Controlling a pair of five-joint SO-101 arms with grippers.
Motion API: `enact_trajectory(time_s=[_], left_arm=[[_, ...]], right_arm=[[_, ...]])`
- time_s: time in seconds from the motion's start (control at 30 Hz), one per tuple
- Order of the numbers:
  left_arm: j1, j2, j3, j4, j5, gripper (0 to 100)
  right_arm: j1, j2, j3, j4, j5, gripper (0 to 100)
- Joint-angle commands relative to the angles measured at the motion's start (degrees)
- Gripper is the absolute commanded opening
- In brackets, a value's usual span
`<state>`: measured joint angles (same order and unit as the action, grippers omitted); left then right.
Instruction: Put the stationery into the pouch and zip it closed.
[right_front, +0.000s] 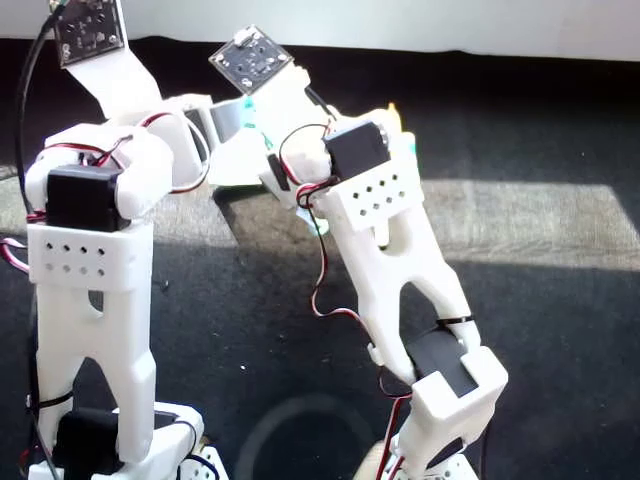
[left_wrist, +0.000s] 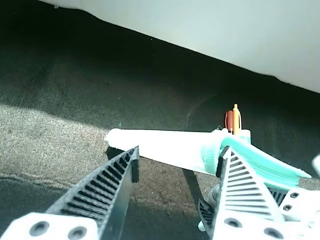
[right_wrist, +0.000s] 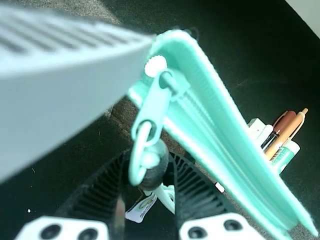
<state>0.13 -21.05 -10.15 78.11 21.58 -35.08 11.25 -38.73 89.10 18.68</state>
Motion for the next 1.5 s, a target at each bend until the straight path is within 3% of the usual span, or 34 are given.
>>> enact_trajectory(time_s=[0.0, 0.33, 0.77, 0.83, 0.93, 1.2, 1.47], left_arm=[[0.6, -0.4, 0.6, -3.3, -0.6, 27], [1.1, 0.3, 0.5, -3.8, -3.6, 27], [1.0, 11.7, -8.1, -1.6, -3.6, 26], [1.0, 11.5, -9.5, 0.4, -3.6, 19], [0.7, 11.4, -11.1, 4.0, -3.6, 0], [0.7, 11.5, -13.8, 10.2, -7.6, 1], [0.8, 11.5, -22.6, 16.4, -7.5, 1]], right_arm=[[0.0, -0.2, -0.2, -0.5, 0.5, 0.5], [0.0, -0.2, -0.2, -0.4, 0.5, 0.5], [0.0, -0.2, -0.2, -0.4, 0.4, 0.5], [0.1, -0.2, -0.2, -0.4, 0.5, 0.5], [1.5, -0.2, -0.2, -0.7, 0.4, 0.5], [8.3, -0.7, -1.7, -0.7, 0.4, 0.5], [9.8, -0.7, -16.7, 4.4, 0.6, 0.5]])
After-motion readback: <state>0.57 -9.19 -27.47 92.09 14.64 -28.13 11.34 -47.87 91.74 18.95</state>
